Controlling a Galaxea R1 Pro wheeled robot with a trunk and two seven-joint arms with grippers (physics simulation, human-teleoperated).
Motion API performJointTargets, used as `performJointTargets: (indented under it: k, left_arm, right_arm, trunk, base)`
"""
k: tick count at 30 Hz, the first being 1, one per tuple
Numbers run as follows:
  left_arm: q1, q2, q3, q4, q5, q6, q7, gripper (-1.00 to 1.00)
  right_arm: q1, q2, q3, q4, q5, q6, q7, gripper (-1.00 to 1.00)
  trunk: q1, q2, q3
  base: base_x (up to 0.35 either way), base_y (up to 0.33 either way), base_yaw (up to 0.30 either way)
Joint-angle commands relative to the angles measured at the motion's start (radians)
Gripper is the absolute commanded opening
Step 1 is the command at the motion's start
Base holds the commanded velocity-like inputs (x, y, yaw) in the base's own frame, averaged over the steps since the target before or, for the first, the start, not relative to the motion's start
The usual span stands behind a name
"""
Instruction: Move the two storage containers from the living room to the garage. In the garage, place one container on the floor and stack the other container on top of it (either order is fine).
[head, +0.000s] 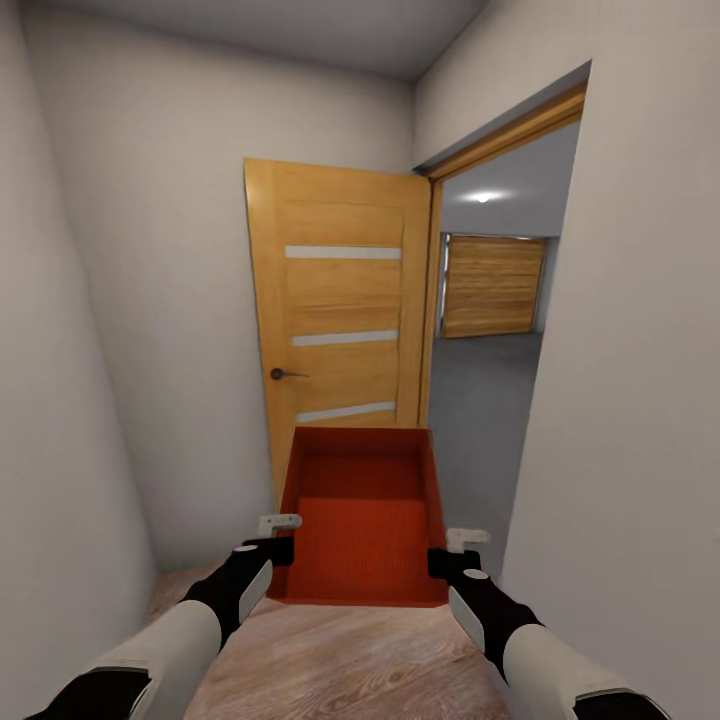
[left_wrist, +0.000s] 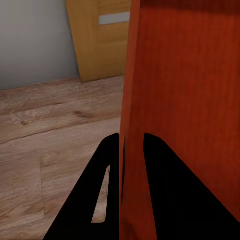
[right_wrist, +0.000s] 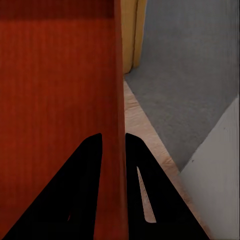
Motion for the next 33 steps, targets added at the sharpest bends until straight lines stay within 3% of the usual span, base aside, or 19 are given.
performJointTargets:
  k: [1,10,26,33]
  left_arm:
    - [0.0,0.008,0.023,-0.02,-0.019,-0.038,0.01,-1.0]
    - [0.0,0.008,0.023,-0.019,-0.019,-0.036,0.01,-1.0]
    - [0.0,0.008,0.023,-0.018,-0.019,-0.036,0.01,-1.0]
    - [0.0,0.008,0.023,-0.019,-0.019,-0.036,0.01,-1.0]
  right_arm:
    - [0.0,-0.004,-0.012,0.003,-0.011,-0.001,-0.008,-1.0]
    - [0.0,-0.004,-0.012,0.003,-0.011,-0.001,-0.008,-1.0]
    - [0.0,-0.004,-0.012,0.003,-0.011,-0.001,-0.008,-1.0]
    - [0.0,-0.004,-0.012,0.002,-0.011,-0.004,-0.007,-1.0]
  trunk:
    - [0.0,-0.001,-0.001]
    - [0.0,-0.001,-0.001]
    - [0.0,-0.001,-0.001]
    - [0.0,-0.001,-0.001]
  base:
    - [0.0,0.0,-0.242]
    - [0.049,0.061,-0.242]
    - [0.163,0.268,-0.241]
    - [0.166,0.243,-0.066]
